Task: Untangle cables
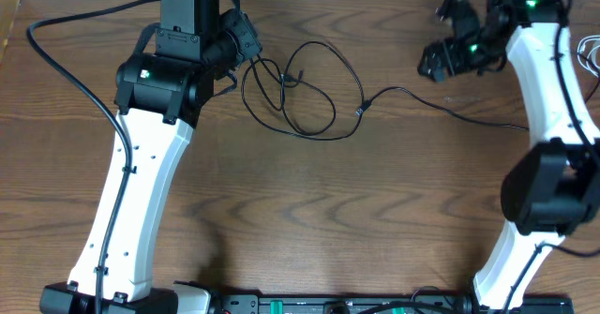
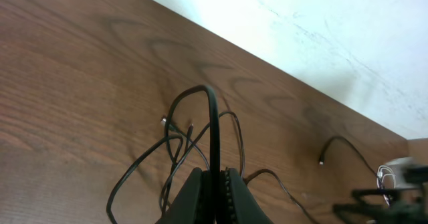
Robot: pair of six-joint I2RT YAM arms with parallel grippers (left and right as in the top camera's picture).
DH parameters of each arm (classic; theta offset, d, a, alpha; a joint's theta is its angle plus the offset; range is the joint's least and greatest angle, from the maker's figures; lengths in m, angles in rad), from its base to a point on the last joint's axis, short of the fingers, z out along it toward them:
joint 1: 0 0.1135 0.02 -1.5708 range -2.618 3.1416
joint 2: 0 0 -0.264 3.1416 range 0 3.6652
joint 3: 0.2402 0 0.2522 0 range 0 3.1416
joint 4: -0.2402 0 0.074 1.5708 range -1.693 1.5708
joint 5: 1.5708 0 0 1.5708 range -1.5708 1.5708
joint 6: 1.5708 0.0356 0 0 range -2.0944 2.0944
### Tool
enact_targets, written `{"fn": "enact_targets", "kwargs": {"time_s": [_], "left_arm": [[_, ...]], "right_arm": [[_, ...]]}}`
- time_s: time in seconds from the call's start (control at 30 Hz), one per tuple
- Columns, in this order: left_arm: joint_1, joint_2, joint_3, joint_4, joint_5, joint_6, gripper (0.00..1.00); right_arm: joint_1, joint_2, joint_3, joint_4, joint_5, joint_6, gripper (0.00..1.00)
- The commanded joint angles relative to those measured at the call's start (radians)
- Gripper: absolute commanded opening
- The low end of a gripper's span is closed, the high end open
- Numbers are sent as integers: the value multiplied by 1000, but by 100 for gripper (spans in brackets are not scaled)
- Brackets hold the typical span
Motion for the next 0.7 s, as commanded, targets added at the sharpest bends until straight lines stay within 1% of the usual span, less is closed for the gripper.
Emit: {"fn": "enact_targets", "kwargs": {"time_s": [0.0,0.03,0.1,0.13,0.17,0.27,0.37,0.5,0.67], "left_arm": [[2,-1,20,0,10,10,7],[2,0,20,0,10,10,7],[2,4,20,3,10,10,7],[2,5,20,4,9,10,7],[2,8,20,4,10,10,8],[2,11,20,3,9,11,8],[2,11,20,5,6,11,7],[2,12,20,4,6,18,8],[2,13,20,4,6,18,7]], "right_arm": [[6,95,5,-63,88,-54,96],[6,117,5,-71,95,-73,96],[6,151,5,-69,96,-160,93],[6,165,5,-62,96,-189,90],[6,182,5,-44,96,-222,85],[2,214,5,15,100,-275,83],[-5,232,5,47,99,-297,80],[-4,265,4,45,89,-297,74],[-6,295,-10,49,123,-298,62]]}}
